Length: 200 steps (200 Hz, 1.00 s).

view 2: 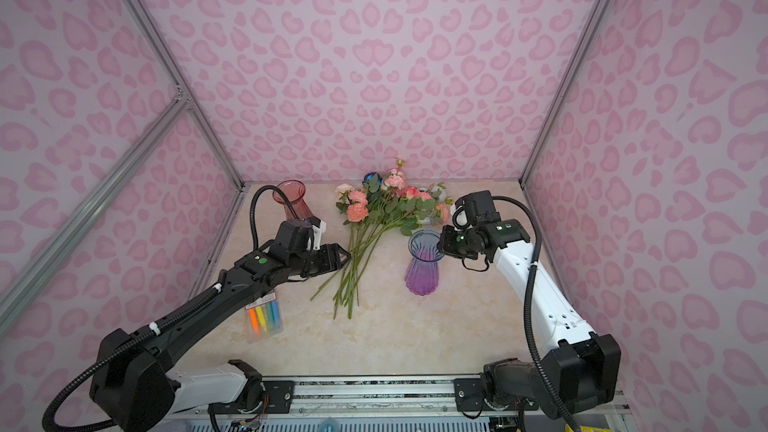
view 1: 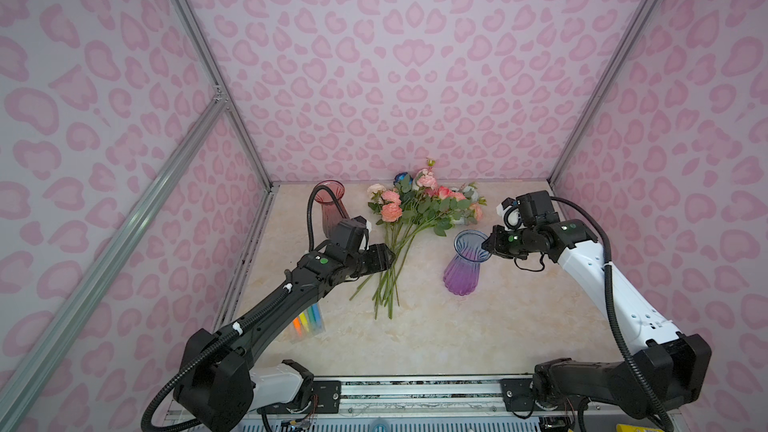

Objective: Arrange the flowers into the vase
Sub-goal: 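Lower the left gripper over the rose stems while the right hovers above the vase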

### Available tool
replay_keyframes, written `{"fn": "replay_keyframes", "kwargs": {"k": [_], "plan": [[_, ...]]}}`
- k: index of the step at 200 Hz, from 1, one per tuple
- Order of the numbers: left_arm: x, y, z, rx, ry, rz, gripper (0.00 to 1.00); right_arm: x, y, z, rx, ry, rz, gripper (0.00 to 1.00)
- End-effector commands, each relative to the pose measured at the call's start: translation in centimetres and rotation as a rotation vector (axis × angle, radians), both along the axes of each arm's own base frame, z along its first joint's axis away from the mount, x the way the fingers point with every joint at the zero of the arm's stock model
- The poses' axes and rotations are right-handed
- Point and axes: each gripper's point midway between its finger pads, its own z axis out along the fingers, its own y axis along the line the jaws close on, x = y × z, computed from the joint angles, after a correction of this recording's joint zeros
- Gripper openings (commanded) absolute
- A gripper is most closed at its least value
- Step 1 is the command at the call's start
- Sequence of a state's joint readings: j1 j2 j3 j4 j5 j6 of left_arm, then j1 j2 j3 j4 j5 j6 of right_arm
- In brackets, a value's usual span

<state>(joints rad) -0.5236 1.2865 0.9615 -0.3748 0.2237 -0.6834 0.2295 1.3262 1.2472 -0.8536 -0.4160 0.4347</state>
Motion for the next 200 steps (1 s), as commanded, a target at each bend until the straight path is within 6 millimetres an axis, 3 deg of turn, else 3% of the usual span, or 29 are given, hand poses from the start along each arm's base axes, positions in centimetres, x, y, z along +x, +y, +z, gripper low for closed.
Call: {"fn": "replay_keyframes", "kwargs": {"k": [1,63,102,150,187,200], "plan": [[0.1,0.4,0.0,0.043,0.0,-0.002,0.69,0.2,0.4,-0.1,0.007,0.001,0.016,0.16],[0.4,0.7,0.5,0.089,-0.013,-0.011,0.7,0.5,-0.3,0.5,-0.043,-0.027,0.023,0.29],[0.7,1.0,1.1,0.123,-0.028,-0.017,0.71,0.5,-2.0,1.0,-0.12,-0.058,-0.007,0.36],[1.9,1.9,2.4,0.199,-0.076,0.006,0.7,0.3,-4.8,4.1,-0.181,-0.182,-0.093,0.43],[3.8,1.7,1.3,0.273,-0.052,0.008,0.6,-0.2,-6.1,6.3,-0.215,-0.254,-0.134,0.45],[4.8,1.5,0.5,0.301,-0.043,0.012,0.51,-0.5,-6.3,7.1,-0.207,-0.295,-0.148,0.42]]}}
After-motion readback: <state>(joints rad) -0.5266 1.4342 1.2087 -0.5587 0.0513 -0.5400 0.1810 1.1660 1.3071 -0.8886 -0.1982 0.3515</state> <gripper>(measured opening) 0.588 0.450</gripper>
